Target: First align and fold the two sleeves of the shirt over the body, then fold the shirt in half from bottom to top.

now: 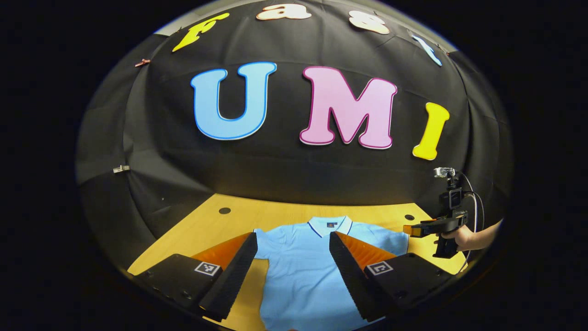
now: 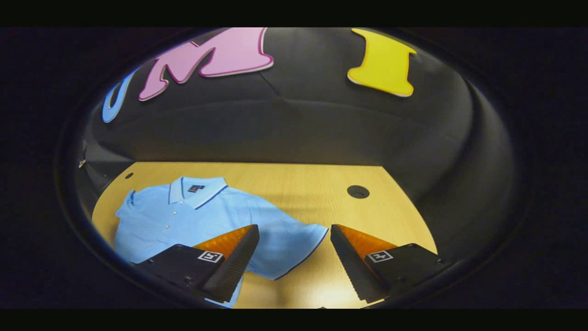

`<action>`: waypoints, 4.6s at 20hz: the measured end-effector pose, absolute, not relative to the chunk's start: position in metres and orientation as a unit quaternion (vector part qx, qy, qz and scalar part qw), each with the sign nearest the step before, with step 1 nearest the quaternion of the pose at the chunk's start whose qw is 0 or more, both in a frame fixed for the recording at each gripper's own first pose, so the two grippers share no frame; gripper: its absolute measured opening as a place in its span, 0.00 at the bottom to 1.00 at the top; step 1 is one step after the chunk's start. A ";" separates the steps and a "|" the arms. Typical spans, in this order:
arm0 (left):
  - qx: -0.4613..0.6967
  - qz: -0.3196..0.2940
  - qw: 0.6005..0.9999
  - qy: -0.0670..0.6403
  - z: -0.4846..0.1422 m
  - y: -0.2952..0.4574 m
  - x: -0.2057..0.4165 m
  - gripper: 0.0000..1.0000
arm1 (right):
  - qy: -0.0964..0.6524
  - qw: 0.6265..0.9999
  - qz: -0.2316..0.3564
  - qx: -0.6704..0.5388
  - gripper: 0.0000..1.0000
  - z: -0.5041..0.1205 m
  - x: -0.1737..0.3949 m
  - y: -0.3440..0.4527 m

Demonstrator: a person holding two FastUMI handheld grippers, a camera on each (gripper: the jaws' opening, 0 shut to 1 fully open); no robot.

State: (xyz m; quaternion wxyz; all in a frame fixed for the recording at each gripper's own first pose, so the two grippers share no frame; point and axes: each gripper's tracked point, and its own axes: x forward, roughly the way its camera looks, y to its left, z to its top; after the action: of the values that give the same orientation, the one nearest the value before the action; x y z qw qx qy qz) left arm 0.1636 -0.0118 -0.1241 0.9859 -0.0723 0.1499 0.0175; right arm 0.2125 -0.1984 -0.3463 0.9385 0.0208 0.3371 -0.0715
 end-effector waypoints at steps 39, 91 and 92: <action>-0.146 0.067 0.968 0.193 -0.184 0.067 0.130 0.97 | 0.285 0.946 0.092 -0.125 0.06 -0.313 0.261 0.053; -0.180 -0.102 0.943 0.261 -0.239 -0.125 0.366 0.16 | 0.273 0.959 0.033 0.064 0.99 -0.276 0.117 -0.063; -0.181 -0.117 0.940 0.265 -0.241 -0.137 0.358 0.24 | 0.272 0.960 0.033 0.062 0.99 -0.272 0.113 -0.062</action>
State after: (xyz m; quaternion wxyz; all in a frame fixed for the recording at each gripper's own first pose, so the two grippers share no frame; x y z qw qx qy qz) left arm 0.3583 -0.1374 -0.2410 0.9397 -0.1814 0.2654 -0.1167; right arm 0.1132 -0.0620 -0.2718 0.9596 0.0622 0.2723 0.0332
